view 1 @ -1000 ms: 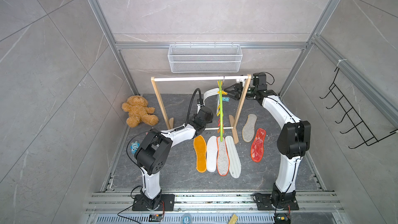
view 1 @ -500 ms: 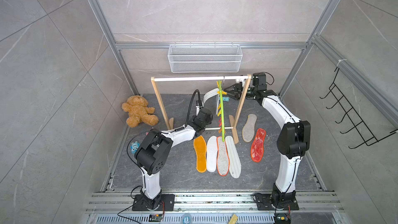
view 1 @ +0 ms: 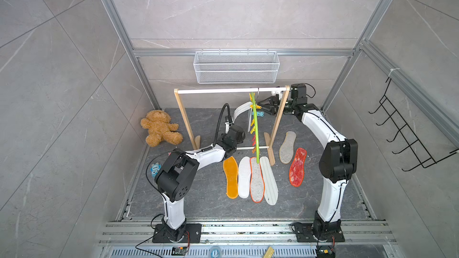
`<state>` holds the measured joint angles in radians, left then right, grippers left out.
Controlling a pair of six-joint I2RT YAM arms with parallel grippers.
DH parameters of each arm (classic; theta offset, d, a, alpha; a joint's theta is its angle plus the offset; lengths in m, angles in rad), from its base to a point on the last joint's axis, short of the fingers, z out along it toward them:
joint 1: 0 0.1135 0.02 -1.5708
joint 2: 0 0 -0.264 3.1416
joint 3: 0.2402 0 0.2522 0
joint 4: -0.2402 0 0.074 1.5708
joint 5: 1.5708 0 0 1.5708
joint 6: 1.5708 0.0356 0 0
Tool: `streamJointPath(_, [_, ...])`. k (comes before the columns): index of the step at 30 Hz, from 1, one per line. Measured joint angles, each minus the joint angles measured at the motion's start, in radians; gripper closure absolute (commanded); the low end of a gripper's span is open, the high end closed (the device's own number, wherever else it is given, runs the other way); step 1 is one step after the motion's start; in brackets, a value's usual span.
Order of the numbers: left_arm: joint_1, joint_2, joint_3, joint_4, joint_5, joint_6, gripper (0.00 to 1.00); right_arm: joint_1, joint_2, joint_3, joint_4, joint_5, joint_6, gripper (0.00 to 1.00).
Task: Take the shoe insoles off the hanger
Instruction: Open the clamp at the hanger.
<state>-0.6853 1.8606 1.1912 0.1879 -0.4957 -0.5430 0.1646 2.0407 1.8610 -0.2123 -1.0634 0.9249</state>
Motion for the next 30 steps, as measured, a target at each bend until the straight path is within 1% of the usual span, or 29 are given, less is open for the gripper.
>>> streamJointPath(16, [0.012,-0.014,-0.001,-0.001,-0.003,0.001,1.0,0.0,0.0,0.0,0.01,0.0,0.015,0.74])
streamJointPath(30, [0.025,-0.018,-0.001,-0.01,-0.034,0.0,1.0,0.0,0.002,0.0,0.031,0.0,0.026,0.74])
